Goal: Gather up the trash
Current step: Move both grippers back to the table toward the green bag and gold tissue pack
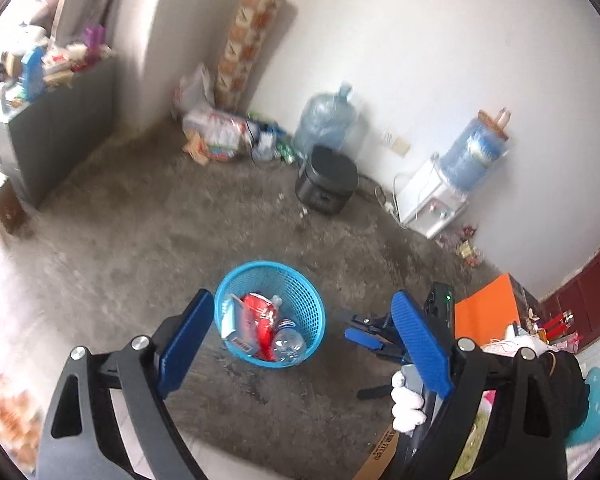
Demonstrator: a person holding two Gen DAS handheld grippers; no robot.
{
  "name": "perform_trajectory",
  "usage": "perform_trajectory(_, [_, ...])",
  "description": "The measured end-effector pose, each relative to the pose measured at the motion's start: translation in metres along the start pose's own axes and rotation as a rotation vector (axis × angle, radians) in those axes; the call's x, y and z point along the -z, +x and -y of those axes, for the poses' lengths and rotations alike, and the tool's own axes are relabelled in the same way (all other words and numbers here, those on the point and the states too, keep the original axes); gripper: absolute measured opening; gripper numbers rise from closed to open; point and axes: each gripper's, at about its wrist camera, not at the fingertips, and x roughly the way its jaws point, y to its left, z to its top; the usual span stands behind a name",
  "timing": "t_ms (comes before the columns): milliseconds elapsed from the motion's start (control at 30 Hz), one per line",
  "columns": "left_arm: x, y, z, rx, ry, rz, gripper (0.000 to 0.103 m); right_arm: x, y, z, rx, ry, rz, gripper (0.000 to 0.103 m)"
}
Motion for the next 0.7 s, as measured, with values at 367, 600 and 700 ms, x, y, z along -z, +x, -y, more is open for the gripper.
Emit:
perform_trajectory(367, [0.093,-0.175,-0.083,-0.249,-0.169,0.240,0.088,0.019,0.034,-0.043,0.095,-0.236,-0.092,0.063])
perform_trajectory(600, [0.155,-0.246,-0.129,-0.393,-0.315,0.330,0.088,0.034,0.083,-0.055,0.198,-0.402,-0.208,0.058])
perform_trajectory(700, [0.176,-0.268,-0.145,-0.440,-0.373,0.359,0.088,0.045,0.125,-0.053,0.293,-0.496,-0.286,0.058])
